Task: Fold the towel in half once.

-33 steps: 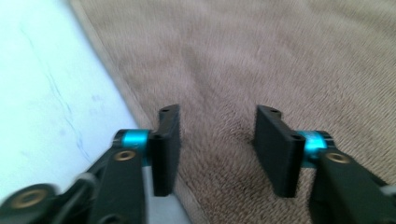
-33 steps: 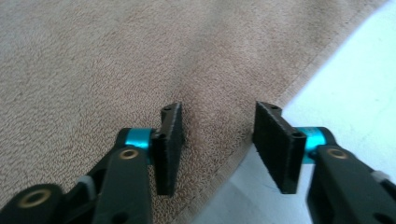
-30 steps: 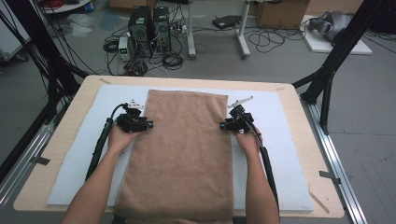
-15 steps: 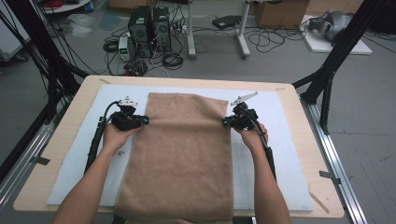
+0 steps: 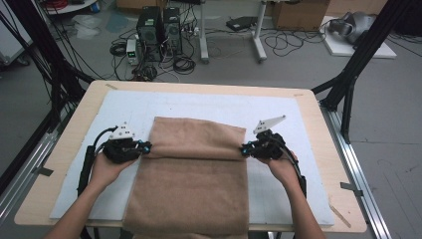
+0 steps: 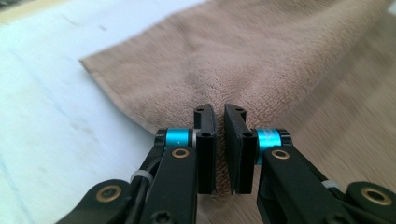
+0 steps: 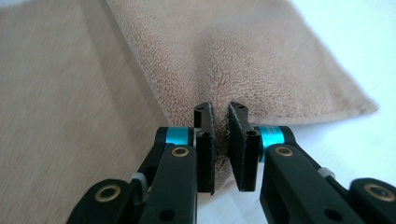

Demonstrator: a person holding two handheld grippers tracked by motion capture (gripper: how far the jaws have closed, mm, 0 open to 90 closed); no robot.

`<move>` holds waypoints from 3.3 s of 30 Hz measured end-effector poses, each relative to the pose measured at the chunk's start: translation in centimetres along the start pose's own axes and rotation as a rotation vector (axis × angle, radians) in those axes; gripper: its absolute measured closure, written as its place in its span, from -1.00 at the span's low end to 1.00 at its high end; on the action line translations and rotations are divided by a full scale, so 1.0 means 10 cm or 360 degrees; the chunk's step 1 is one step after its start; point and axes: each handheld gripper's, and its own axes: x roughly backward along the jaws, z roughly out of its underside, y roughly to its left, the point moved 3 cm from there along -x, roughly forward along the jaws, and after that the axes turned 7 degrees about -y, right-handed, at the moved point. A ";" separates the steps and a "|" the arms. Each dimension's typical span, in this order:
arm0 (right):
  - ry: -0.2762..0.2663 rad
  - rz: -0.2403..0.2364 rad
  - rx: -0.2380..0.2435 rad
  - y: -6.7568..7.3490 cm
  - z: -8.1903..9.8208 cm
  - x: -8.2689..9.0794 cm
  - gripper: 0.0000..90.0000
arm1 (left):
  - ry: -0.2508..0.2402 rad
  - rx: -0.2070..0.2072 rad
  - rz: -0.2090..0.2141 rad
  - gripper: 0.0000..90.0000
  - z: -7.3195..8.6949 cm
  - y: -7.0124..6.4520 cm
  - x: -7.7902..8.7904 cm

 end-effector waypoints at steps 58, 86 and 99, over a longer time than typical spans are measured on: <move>-0.0059 0.0001 -0.0074 -0.16 -0.06 -0.03 0.86 | -0.0012 0.0168 -0.0049 0.86 -0.19 0.32 0.00; -0.0092 -0.0042 0.0009 0.12 0.08 0.04 0.17 | -0.0012 0.0090 -0.0035 0.28 0.10 0.09 0.18; -0.0006 0.0017 -0.0112 -0.04 0.31 -0.23 0.00 | 0.0212 0.0120 -0.0038 0.09 0.25 0.16 -0.17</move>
